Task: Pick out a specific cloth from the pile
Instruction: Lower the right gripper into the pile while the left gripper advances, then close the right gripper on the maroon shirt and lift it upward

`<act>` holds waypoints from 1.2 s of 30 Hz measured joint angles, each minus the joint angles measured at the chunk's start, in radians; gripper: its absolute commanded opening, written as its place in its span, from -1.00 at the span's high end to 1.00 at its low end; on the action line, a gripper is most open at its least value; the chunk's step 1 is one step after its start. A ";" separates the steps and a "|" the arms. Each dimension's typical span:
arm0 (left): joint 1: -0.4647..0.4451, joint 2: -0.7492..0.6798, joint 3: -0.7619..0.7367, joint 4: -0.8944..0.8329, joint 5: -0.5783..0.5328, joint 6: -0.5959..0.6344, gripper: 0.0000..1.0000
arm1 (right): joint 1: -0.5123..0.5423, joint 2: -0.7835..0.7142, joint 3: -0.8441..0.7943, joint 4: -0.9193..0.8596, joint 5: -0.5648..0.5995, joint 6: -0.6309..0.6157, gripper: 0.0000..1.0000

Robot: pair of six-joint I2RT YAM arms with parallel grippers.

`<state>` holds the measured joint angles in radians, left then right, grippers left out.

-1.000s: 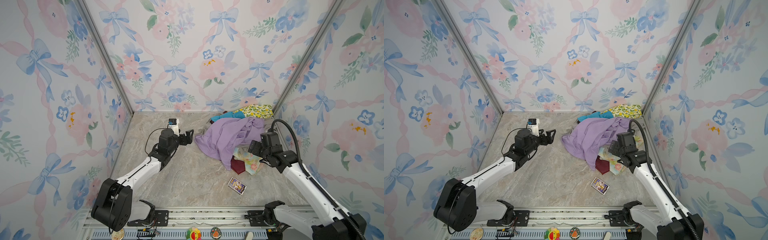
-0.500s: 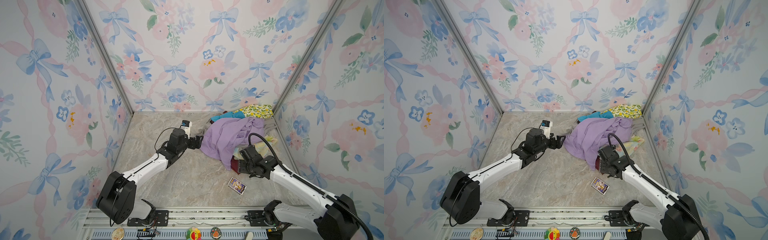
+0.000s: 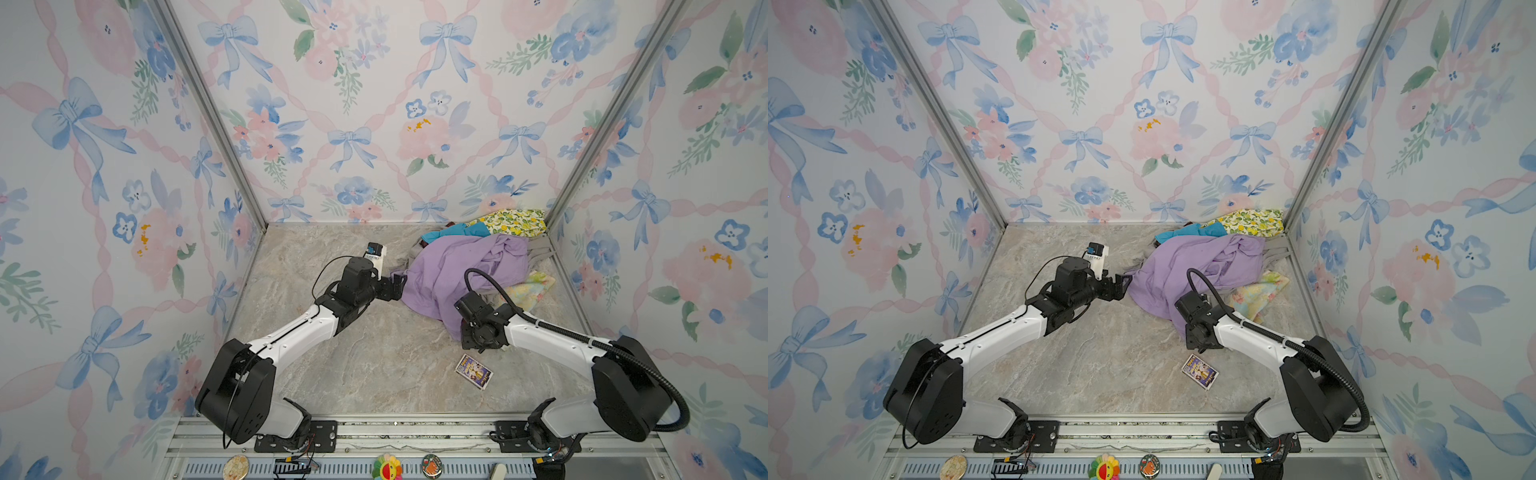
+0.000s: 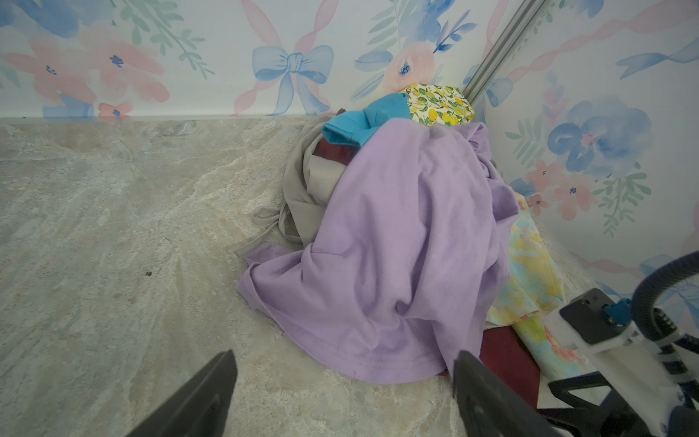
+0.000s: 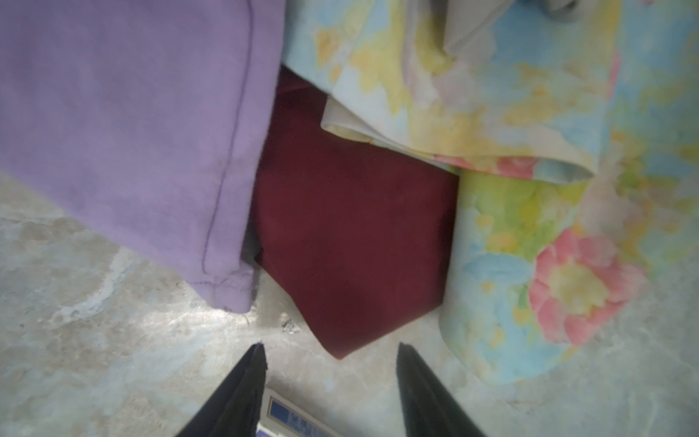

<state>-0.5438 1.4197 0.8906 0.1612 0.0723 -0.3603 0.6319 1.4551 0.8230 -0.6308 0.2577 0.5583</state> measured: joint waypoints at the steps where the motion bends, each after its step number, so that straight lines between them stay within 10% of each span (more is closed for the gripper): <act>1: 0.000 0.000 0.000 0.000 0.000 0.001 -0.83 | -0.001 0.015 0.002 0.008 0.000 -0.011 -0.10; 18: -0.006 0.001 0.035 -0.036 0.135 0.089 -0.85 | -0.085 0.086 -0.014 0.135 -0.045 -0.095 0.20; 28: -0.006 0.027 0.035 -0.051 0.143 0.092 -0.85 | -0.090 0.122 0.006 0.156 -0.064 -0.108 0.97; 36: -0.006 0.029 0.035 -0.055 0.142 0.092 -0.85 | -0.122 0.058 -0.002 0.125 -0.045 -0.099 1.00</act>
<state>-0.5495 1.4483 0.9260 0.1066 0.2142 -0.2687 0.5102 1.5135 0.8211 -0.5056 0.2123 0.4591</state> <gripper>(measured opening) 0.927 0.045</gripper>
